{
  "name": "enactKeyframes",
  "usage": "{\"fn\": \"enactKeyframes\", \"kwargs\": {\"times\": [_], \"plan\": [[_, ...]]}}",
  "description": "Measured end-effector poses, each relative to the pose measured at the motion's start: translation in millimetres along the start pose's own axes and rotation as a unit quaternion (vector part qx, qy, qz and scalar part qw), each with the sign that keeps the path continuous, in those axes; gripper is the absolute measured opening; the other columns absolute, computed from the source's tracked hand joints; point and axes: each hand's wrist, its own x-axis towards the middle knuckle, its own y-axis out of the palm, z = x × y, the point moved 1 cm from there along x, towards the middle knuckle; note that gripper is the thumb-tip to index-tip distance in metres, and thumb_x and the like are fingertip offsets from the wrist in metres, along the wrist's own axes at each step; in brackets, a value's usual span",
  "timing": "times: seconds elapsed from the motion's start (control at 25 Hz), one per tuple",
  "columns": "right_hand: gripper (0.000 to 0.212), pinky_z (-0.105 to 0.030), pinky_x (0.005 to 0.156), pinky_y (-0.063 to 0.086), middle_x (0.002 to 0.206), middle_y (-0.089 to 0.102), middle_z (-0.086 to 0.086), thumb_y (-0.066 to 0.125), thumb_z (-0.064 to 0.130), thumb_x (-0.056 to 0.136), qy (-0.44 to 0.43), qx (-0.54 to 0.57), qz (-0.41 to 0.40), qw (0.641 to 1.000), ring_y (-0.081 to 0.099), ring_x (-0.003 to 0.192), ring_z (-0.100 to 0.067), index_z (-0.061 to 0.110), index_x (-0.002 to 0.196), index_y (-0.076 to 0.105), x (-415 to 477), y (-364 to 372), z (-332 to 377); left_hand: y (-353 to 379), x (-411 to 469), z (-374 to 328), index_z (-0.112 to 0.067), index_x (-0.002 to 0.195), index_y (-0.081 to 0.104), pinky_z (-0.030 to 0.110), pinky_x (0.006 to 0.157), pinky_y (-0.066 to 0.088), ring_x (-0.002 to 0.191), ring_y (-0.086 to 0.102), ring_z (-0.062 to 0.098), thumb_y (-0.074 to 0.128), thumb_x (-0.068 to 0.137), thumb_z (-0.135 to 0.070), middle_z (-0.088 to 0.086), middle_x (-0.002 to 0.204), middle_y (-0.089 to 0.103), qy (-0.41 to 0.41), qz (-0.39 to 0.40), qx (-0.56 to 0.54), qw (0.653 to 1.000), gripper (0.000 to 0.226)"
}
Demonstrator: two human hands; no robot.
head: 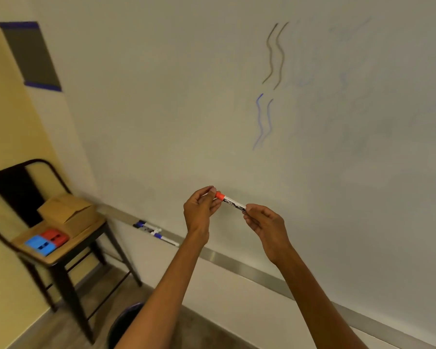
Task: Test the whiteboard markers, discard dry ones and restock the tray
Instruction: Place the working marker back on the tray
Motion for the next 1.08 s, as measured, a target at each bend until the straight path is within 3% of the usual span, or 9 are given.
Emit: {"fn": "enactKeyframes", "kwargs": {"times": [0.2,0.44,0.64,0.8,0.96,1.08], "plan": [[0.016,-0.026,0.084,0.058,0.102,0.073,-0.017,0.067,0.001,0.089,0.091,0.018,0.035,0.995,0.072,0.091,-0.024,-0.004,0.104,0.072,10,26,-60,-77,-3,14,0.001,0.112,0.065,0.037,0.090,0.059,0.095,0.074,0.029,0.069,0.093,-0.012,0.019,0.098,0.076,-0.013,-0.081,0.026,0.996,0.023],[0.012,-0.022,0.074,0.059,0.101,0.071,-0.017,0.066,-0.002,0.089,0.165,-0.016,0.075,0.983,0.071,0.089,-0.025,-0.003,0.099,0.072,8,66,-126,-165,-10,29,0.002,0.110,0.067,0.034,0.087,0.060,0.089,0.075,0.025,0.068,0.093,-0.010,0.016,0.097,0.076,-0.044,-0.181,0.065,0.980,0.021],[0.011,-0.025,0.077,0.061,0.107,0.070,-0.019,0.066,-0.001,0.089,0.232,-0.063,0.086,0.967,0.069,0.103,-0.033,-0.004,0.099,0.071,11,106,-190,-236,0,41,-0.004,0.104,0.069,0.037,0.085,0.060,0.089,0.074,0.027,0.067,0.092,-0.006,0.016,0.095,0.075,-0.078,-0.253,0.091,0.960,0.013],[0.016,-0.023,0.076,0.061,0.107,0.068,-0.022,0.064,-0.005,0.088,0.285,-0.084,0.065,0.953,0.067,0.105,-0.035,-0.009,0.103,0.069,19,139,-250,-304,20,58,0.001,0.105,0.068,0.031,0.078,0.061,0.082,0.074,0.024,0.065,0.093,-0.003,0.018,0.096,0.075,-0.134,-0.266,0.133,0.945,0.013],[0.015,-0.029,0.083,0.059,0.105,0.066,-0.022,0.065,-0.008,0.086,0.326,-0.119,0.016,0.938,0.066,0.099,-0.032,-0.010,0.100,0.069,27,171,-315,-372,43,78,0.006,0.104,0.067,0.027,0.067,0.062,0.060,0.070,0.013,0.064,0.093,0.000,0.016,0.084,0.073,-0.216,-0.260,0.173,0.925,0.013],[0.014,-0.026,0.075,0.060,0.108,0.066,-0.023,0.067,-0.007,0.085,0.342,-0.158,-0.010,0.926,0.066,0.095,-0.028,-0.008,0.098,0.069,32,191,-360,-413,60,87,0.003,0.103,0.066,0.033,0.074,0.059,0.063,0.067,0.016,0.062,0.094,0.001,0.013,0.079,0.070,-0.269,-0.248,0.191,0.911,0.010]]}}
